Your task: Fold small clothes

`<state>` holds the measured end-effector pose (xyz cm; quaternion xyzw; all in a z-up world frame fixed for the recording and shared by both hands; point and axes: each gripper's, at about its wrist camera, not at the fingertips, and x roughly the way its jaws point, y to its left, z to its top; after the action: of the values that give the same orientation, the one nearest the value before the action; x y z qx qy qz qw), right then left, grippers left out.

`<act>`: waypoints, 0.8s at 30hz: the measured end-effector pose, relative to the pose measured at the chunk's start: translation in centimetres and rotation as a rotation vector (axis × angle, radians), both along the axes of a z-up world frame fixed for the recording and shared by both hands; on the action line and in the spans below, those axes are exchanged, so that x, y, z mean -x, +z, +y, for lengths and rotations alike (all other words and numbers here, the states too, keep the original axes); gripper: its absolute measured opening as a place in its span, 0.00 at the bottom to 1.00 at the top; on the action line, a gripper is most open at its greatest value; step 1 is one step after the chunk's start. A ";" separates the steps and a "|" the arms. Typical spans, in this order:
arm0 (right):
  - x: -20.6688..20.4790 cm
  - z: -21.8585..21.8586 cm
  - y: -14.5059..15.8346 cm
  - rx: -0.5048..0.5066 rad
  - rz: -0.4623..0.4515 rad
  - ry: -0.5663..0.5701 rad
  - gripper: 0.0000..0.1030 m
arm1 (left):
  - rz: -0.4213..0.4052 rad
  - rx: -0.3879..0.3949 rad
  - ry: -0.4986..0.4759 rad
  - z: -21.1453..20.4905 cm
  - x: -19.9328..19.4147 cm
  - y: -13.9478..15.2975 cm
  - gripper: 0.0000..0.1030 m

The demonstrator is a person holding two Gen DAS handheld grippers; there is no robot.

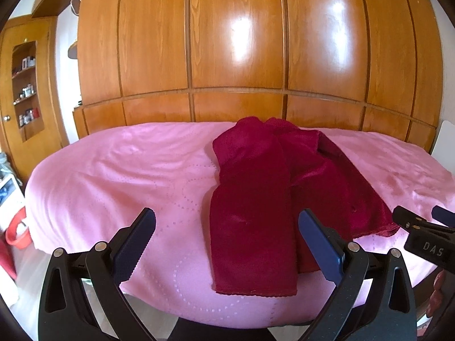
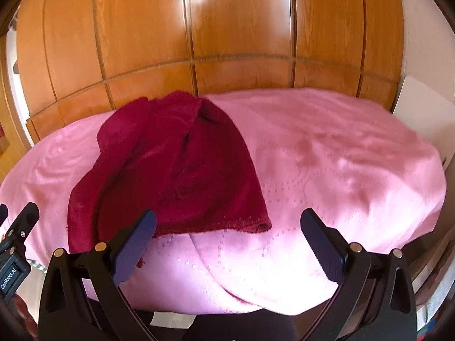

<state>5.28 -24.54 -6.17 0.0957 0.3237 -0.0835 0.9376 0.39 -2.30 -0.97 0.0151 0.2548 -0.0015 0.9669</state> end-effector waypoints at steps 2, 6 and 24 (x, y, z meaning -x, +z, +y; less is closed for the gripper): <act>-0.2 -0.5 -0.3 -0.018 0.014 0.005 0.98 | 0.023 0.004 0.001 0.1 -0.6 -0.4 0.97; -0.6 -1.7 -0.9 -0.079 0.024 0.012 0.98 | 0.072 0.012 0.002 0.2 -1.9 -1.2 0.97; -4.7 -5.3 -2.3 -0.200 0.116 0.063 0.93 | 0.409 0.119 -0.221 0.8 -10.2 -5.4 0.52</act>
<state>10.00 -29.88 -8.42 0.1736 0.3871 -0.0269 0.9052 10.63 -1.54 -6.35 -0.0146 0.4417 -0.1255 0.8882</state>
